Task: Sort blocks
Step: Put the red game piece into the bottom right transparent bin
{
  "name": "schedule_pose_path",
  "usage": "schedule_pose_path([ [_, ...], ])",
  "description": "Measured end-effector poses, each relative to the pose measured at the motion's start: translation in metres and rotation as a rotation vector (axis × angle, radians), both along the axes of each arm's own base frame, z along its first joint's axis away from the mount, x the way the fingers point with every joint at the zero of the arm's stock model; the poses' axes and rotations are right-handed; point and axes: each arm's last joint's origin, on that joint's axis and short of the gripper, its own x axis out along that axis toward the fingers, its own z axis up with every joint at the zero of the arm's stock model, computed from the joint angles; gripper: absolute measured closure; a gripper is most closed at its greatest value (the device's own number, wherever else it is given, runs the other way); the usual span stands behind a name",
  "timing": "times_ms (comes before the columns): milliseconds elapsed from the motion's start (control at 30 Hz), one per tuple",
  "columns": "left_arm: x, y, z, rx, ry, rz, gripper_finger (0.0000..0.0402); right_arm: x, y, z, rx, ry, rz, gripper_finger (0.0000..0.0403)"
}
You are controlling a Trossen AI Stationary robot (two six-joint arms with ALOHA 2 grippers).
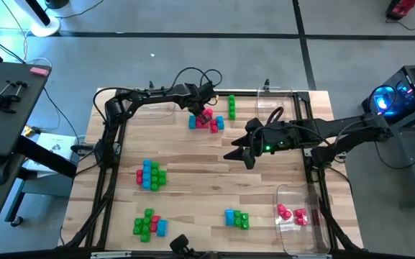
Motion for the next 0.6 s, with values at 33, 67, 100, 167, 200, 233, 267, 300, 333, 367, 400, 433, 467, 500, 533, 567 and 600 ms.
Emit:
schedule_pose_path([
  [33, 0.001, 0.0, 0.001, 0.005, -0.01, -0.003, 0.0401, 0.0, 0.0, 0.0, 0.0, 0.0, 0.0, 0.0192],
  [67, 0.002, 0.0, 0.001, -0.001, -0.022, -0.012, 0.0401, 0.0, 0.0, 0.0, 0.0, 0.0, 0.0, 0.0192],
  [100, 0.003, -0.001, 0.001, -0.011, -0.032, -0.024, 0.0401, 0.0, 0.0, 0.0, 0.0, 0.001, 0.0, 0.0192],
  [167, 0.006, -0.006, 0.001, -0.012, -0.033, -0.043, 0.0401, 0.0, 0.0, 0.0, -0.002, 0.001, 0.002, 0.0192],
  [200, 0.007, -0.009, 0.001, -0.009, -0.028, -0.049, 0.0401, 0.0, 0.0, 0.0, -0.002, 0.001, 0.002, 0.0192],
  [233, 0.008, -0.012, 0.001, -0.007, -0.018, -0.054, 0.0402, 0.0, 0.0, 0.0, -0.003, 0.001, 0.002, 0.0192],
  [267, 0.008, -0.014, 0.0, -0.004, -0.003, -0.056, 0.0401, 0.0, 0.0, 0.0, -0.003, 0.001, 0.002, 0.0192],
  [300, 0.008, -0.017, 0.0, 0.002, 0.015, -0.059, 0.0401, 0.0, 0.0, 0.0, -0.003, 0.001, 0.002, 0.0192],
  [333, 0.008, -0.019, 0.0, 0.012, 0.031, -0.056, 0.0401, 0.0, 0.0, 0.0, -0.003, 0.001, 0.002, 0.0192],
  [367, 0.008, -0.02, 0.0, 0.028, 0.043, -0.052, 0.0401, 0.0, 0.0, 0.0, -0.005, 0.001, 0.003, 0.0192],
  [400, 0.008, -0.021, 0.0, 0.046, 0.053, -0.048, 0.0401, 0.0, 0.0, 0.0, -0.009, 0.001, 0.005, 0.0192],
  [433, 0.008, -0.022, 0.0, 0.066, 0.061, -0.041, 0.0401, 0.0, 0.0, 0.0, -0.009, 0.001, 0.005, 0.0192],
  [467, 0.009, -0.021, 0.0, 0.081, 0.063, -0.032, 0.0401, 0.0, 0.0, 0.0, -0.009, 0.001, 0.005, 0.0192],
  [500, 0.009, -0.021, 0.001, 0.094, 0.06, -0.026, 0.0401, 0.0, 0.0, 0.0, -0.01, 0.001, 0.006, 0.0192],
  [533, 0.01, -0.021, 0.001, 0.102, 0.052, -0.022, 0.0401, 0.0, 0.0, 0.0, -0.009, 0.001, 0.005, 0.0192],
  [567, 0.01, -0.019, 0.001, 0.105, 0.04, -0.019, 0.0401, 0.0, 0.0, 0.0, -0.009, 0.001, 0.005, 0.0192],
  [600, 0.011, -0.017, 0.0, 0.104, 0.03, -0.018, 0.0401, 0.0, 0.0, 0.0, -0.009, 0.001, 0.005, 0.0192],
])
